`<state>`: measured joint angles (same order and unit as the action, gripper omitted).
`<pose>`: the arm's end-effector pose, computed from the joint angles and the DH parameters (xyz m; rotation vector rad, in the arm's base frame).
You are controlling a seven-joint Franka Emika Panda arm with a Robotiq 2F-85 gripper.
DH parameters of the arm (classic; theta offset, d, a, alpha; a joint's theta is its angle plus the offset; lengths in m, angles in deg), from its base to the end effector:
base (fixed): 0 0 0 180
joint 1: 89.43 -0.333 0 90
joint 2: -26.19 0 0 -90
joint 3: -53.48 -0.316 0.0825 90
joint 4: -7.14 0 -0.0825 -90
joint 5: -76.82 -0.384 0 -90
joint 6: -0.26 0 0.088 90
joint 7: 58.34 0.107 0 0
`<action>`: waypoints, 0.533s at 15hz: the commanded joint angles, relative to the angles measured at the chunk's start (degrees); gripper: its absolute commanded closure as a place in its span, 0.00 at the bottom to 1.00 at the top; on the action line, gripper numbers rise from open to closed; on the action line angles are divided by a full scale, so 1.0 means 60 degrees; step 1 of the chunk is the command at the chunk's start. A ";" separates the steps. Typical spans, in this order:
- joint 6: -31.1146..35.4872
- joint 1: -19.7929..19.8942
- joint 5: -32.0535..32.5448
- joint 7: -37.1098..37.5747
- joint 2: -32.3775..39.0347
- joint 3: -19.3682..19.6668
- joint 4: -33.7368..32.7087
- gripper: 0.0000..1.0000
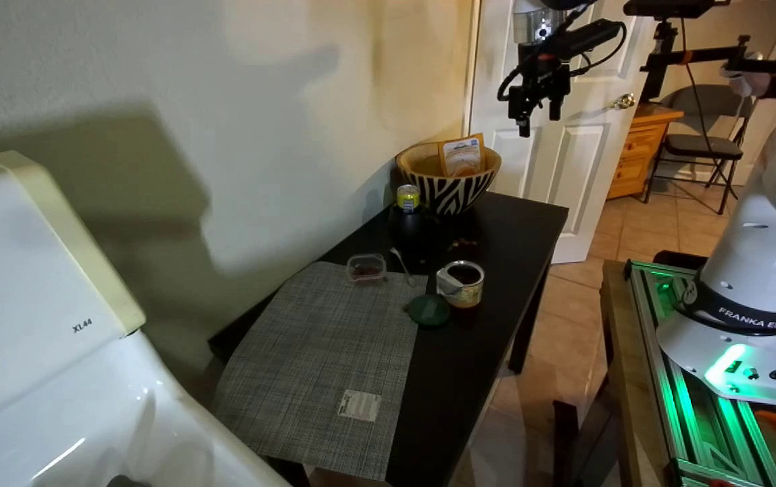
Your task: Move the spice bottle from the bowl to the towel
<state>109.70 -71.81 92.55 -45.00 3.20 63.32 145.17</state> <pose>0.3578 -0.2106 0.4519 2.8338 -0.8618 -0.1780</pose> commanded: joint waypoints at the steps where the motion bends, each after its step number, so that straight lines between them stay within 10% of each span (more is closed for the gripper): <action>1: -0.0113 0.0218 -0.0655 0.0721 0.2383 0.0525 -0.2397 0.00; 8: -0.0352 0.0417 -0.2314 0.2344 0.6509 0.1436 -0.6360 0.00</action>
<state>109.75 -70.13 83.59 -34.63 30.98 70.20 118.32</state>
